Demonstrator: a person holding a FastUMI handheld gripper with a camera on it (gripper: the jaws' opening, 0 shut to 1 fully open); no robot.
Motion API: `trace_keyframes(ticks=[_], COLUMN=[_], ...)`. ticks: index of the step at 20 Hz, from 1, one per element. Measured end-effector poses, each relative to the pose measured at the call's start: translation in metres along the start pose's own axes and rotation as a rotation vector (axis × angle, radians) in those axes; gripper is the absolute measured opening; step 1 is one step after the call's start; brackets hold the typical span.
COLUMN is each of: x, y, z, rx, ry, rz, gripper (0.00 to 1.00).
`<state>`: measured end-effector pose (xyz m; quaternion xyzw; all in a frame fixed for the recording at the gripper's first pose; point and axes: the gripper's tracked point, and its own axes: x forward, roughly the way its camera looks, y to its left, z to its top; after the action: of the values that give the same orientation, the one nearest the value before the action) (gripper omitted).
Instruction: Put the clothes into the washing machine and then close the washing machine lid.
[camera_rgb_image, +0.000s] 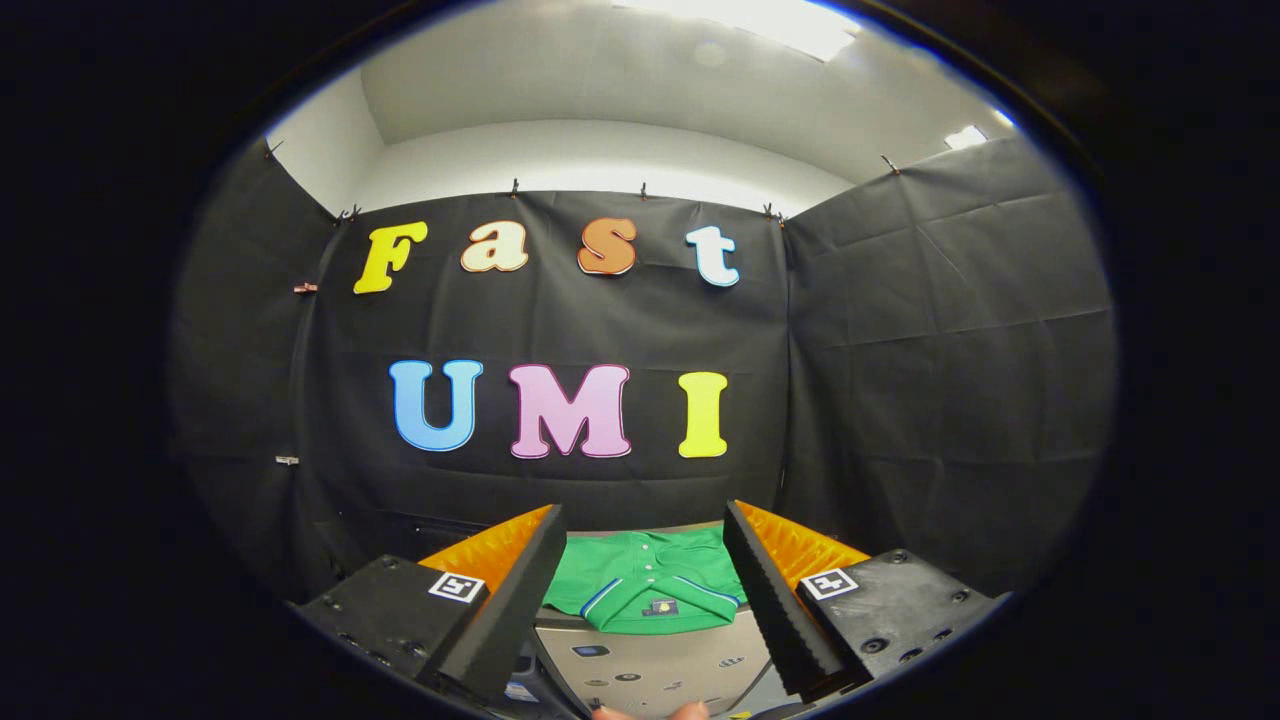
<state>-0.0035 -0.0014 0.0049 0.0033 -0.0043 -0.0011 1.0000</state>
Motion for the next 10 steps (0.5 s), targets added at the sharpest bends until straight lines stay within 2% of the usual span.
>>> trace_keyframes(ticks=[10], x=[0.004], y=[0.000], z=[-0.012], rx=[0.009], ry=[0.018], rz=[0.002], gripper=[0.99])
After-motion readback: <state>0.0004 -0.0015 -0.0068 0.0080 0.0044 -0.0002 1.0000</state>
